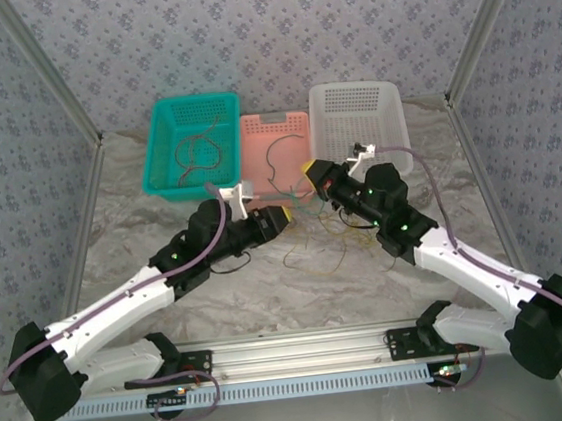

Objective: Untangle the cables

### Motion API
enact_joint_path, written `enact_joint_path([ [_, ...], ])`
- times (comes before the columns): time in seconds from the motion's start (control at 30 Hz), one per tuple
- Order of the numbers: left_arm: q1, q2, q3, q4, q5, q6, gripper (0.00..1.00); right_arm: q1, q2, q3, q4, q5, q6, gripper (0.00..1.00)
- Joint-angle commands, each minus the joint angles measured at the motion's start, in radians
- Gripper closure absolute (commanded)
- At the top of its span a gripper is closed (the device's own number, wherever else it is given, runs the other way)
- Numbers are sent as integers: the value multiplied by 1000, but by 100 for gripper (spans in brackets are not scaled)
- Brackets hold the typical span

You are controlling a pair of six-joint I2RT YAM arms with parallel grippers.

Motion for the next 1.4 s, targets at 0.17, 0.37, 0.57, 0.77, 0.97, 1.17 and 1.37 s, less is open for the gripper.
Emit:
enact_joint_path([
  [0.17,7,-47,-33,179,118,68,67,-26,-18,45,-80,-61,-11,100],
  [0.37,35,2,-17,204,152,37,67,-25,-2,64,-80,-77,-5,100],
  [0.57,49,38,-5,259,169,3,67,-25,1,66,-77,-88,3,100],
  [0.77,51,53,9,268,174,-7,67,-27,2,63,-70,-90,8,100],
  [0.97,57,70,16,268,171,-11,70,-28,1,56,-53,-93,21,100],
  [1.17,61,110,32,305,172,-28,81,-27,1,44,-33,-93,36,100],
  [1.37,61,107,26,323,154,-43,100,-31,-6,27,-27,-82,43,100],
])
